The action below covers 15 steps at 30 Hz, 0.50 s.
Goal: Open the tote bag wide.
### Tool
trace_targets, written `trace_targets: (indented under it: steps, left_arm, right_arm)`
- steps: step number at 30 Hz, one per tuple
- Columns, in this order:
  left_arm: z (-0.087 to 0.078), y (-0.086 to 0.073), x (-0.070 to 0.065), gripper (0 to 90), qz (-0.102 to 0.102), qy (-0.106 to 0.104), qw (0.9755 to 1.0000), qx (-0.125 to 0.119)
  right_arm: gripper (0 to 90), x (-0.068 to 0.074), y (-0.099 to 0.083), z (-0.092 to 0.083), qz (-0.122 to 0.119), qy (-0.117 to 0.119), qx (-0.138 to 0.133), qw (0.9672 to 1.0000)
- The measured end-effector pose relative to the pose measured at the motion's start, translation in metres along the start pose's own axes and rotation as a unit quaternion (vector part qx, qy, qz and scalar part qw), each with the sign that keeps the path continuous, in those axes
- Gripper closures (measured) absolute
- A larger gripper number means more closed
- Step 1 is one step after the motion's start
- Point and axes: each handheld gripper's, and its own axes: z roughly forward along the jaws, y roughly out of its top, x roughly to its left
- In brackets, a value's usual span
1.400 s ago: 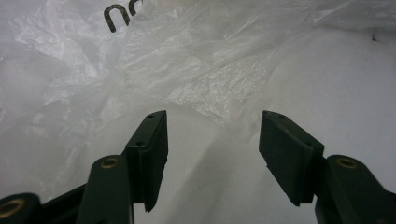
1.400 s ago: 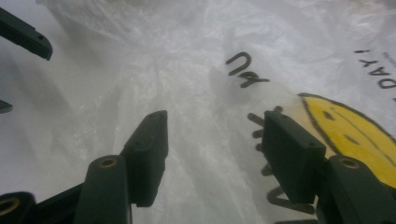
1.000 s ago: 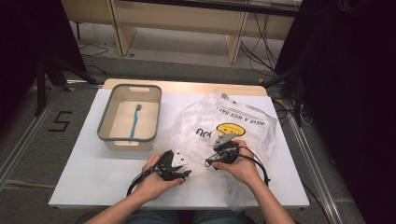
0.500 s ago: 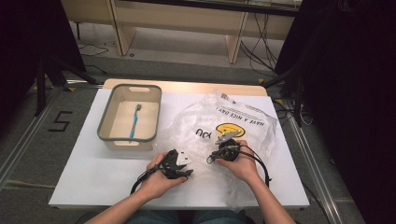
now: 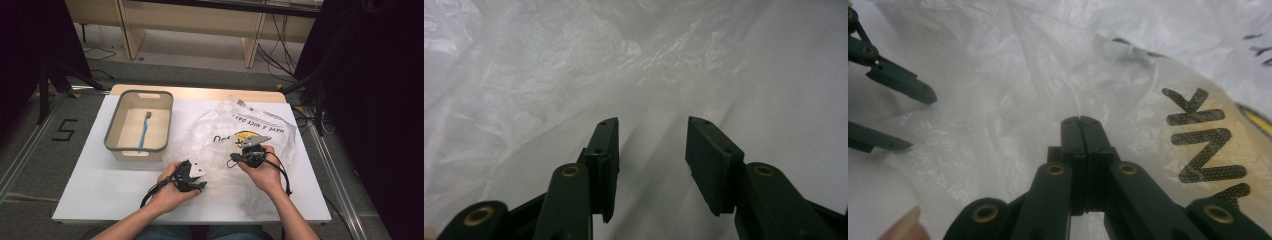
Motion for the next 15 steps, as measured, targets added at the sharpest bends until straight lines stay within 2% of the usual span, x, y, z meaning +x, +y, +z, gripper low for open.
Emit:
trace_targets:
  steps: [3, 5, 9, 12, 14, 15]
  left_arm:
    - [0.0, 0.0, 0.0, 56.1, 0.003, 0.001, 1.0, -0.001]
    - [-0.002, 0.001, -0.001, 56.8, 0.012, 0.009, 0.9999, -0.007]
    - [-0.011, 0.008, -0.004, 53.5, 0.012, 0.018, 0.9987, -0.047]
    - [-0.02, 0.018, -0.006, 52.0, 0.0, 0.014, 0.9968, -0.078]
    - [-0.023, 0.025, -0.005, 56.1, -0.016, 0.016, 0.9951, -0.096]
    - [-0.023, 0.029, -0.003, 59.6, -0.02, 0.017, 0.9951, -0.095]
  right_arm:
    - [90.0, 0.0, 0.004, -0.008, -0.012, -0.019, -0.023, 0.9995]
    - [90.0, 0.0, 0.006, -0.012, -0.017, -0.023, -0.038, 0.9989]
    - [90.0, -0.001, 0.005, -0.014, -0.019, -0.027, -0.042, 0.9986]
    - [90.0, -0.001, 0.005, -0.015, -0.018, -0.029, -0.044, 0.9984]
    - [90.0, -0.002, 0.006, -0.016, -0.02, -0.031, -0.05, 0.9981]
    - [90.0, -0.001, 0.006, -0.016, -0.019, -0.03, -0.05, 0.9982]
